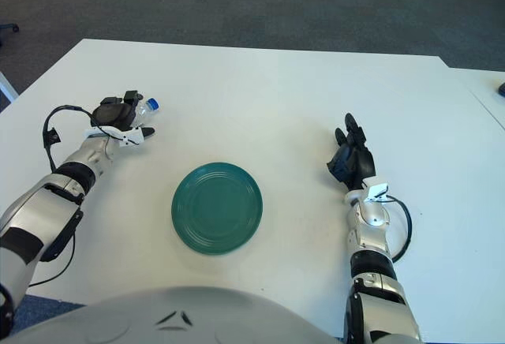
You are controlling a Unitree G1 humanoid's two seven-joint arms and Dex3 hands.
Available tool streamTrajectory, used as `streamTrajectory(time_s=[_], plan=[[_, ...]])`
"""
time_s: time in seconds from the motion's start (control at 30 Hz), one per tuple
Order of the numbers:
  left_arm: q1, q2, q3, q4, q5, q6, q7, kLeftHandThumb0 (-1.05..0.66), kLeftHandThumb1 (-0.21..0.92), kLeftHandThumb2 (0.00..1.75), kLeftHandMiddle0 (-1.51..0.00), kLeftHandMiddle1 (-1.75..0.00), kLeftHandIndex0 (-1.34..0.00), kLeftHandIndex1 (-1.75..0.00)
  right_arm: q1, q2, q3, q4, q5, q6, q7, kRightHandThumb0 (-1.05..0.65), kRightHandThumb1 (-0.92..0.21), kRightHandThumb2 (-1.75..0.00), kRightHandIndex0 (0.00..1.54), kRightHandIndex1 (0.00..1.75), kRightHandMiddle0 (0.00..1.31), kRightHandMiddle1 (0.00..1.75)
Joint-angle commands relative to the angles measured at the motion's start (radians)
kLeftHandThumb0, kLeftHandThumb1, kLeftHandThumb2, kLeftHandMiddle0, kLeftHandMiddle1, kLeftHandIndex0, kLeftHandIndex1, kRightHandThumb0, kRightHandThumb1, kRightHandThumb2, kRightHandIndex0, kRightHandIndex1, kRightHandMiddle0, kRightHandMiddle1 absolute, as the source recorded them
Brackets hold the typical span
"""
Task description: Put the bottle into the plate.
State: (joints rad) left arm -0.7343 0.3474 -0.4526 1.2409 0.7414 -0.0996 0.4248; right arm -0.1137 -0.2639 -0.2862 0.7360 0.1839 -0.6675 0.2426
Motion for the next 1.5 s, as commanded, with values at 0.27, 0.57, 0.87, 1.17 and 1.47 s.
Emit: streamTrajectory(time_s=[0.27,0.57,0.87,1.17,1.47], plan=[[0.067,-0.068,-0.005,0.065,-0.037,0.027,0.028,-0.02,0.12,1.51,-0.73,-1.68,-0.58,-1.74,0.059,0.009,-0.047,0.042,0.076,-0.037,0.080,-1.00,-0.92,-1.15,0.05,0.02,0.06,0.05],[0.072,-0.074,0.000,0.043,-0.053,-0.026,0.098,0.00,-0.02,1.67,-0.86,-1.66,-0.67,-1.75,0.046,0.019,-0.088,0.037,0.145,-0.016,0.122,-1.00,-0.92,-1.13,0.09,0.01,0.00,0.25],[0.066,-0.076,0.000,0.044,-0.067,-0.059,0.103,0.00,-0.04,1.68,-0.88,-1.64,-0.68,-1.75,0.032,0.028,-0.127,0.034,0.212,0.010,0.185,-1.00,-0.92,-1.12,0.11,0.01,0.00,0.29],[0.068,-0.067,-0.003,0.023,-0.072,-0.115,0.147,0.00,-0.05,1.70,-0.88,-1.66,-0.69,-1.75,0.022,0.033,-0.150,0.036,0.236,0.023,0.223,-0.99,-0.92,-1.13,0.12,0.01,0.00,0.33],[0.077,-0.038,-0.033,-0.070,-0.040,-0.152,0.212,0.00,-0.04,1.68,-0.88,-1.64,-0.68,-1.75,0.015,0.041,-0.162,0.040,0.236,0.027,0.233,-0.99,-0.92,-1.13,0.13,0.02,0.00,0.35]])
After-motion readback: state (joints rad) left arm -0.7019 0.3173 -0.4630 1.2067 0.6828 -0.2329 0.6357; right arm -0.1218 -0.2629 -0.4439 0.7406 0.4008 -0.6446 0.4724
